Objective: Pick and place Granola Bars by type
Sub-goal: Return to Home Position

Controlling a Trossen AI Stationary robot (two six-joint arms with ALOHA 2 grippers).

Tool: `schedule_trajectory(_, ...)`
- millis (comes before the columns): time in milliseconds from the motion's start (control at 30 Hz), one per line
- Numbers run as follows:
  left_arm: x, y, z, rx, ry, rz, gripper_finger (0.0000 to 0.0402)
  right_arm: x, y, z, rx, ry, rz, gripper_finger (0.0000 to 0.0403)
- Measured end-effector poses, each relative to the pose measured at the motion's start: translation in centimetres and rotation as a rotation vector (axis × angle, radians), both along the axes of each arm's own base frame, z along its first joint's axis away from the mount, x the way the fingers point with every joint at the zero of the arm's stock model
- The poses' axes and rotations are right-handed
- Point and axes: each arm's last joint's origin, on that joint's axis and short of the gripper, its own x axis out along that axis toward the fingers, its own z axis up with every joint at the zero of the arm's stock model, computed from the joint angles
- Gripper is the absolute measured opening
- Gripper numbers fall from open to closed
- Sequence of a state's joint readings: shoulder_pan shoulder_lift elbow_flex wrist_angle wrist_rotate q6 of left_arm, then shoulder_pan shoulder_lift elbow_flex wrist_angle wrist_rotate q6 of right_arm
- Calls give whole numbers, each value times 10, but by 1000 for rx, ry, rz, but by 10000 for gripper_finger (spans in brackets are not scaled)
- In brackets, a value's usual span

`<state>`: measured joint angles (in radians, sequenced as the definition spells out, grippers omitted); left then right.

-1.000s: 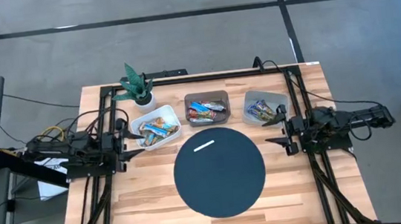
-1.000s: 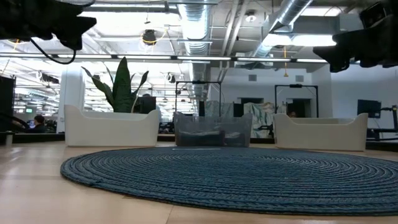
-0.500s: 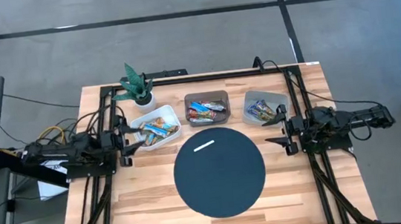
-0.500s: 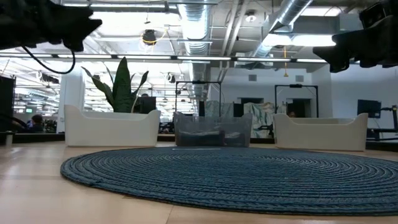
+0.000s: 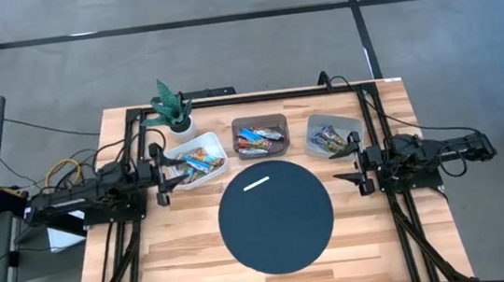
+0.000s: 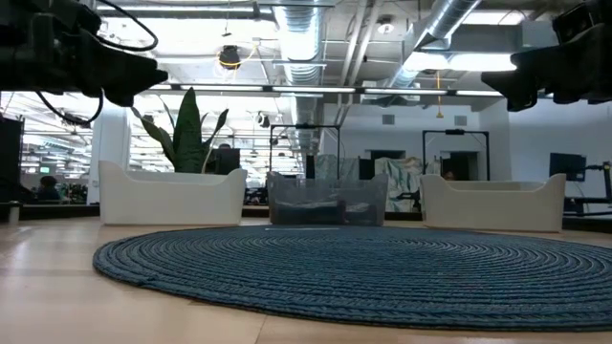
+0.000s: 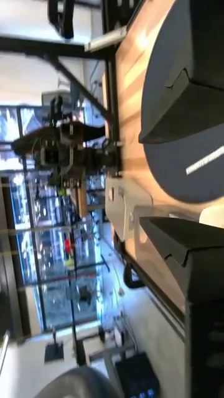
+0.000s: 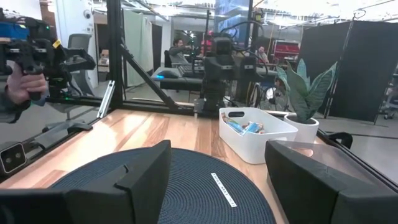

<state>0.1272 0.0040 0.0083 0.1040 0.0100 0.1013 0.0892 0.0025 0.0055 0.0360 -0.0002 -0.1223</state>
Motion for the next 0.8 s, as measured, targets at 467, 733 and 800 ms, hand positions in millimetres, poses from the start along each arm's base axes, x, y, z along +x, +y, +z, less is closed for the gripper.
schedule_trajectory(467, 1, -4, -4, 6, 42, -65, 196, 0, 0, 0, 0, 1, 0, 255)
schedule_trajectory(733, 1, -6, -7, 26, 71, -71, 196, 0, 0, 0, 0, 1, 0, 255)
schedule_trajectory(800, 1, -6, -8, 24, 76, -49, 196, 0, 0, 0, 0, 1, 0, 255)
